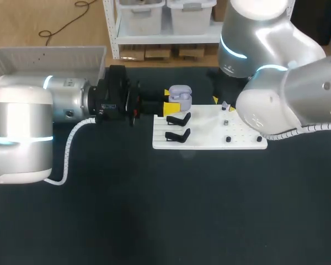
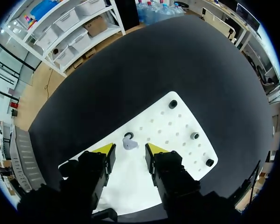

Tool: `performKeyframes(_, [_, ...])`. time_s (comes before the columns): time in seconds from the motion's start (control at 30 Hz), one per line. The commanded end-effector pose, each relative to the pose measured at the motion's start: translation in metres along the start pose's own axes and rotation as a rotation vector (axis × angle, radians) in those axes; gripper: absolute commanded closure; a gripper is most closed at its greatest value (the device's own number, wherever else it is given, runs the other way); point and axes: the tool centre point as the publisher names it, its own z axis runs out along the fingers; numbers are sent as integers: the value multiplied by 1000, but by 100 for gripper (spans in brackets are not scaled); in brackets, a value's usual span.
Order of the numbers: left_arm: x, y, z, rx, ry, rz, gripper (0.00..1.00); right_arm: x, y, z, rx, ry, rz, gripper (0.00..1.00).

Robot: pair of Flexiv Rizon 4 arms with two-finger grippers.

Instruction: Pick up each earbud case from the left stands, insert the matching earbuds, close the lid, and place the case in the box.

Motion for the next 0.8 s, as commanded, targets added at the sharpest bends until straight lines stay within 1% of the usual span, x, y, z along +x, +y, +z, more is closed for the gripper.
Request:
performKeyframes(0.03, [0,-1,0,-5,-1,1,100,-3,0,2,0,-9,4,60])
performKeyframes(0.8, [0,-1,0,-5,-1,1,100,-1,-5,5,-11,-16,-5,69])
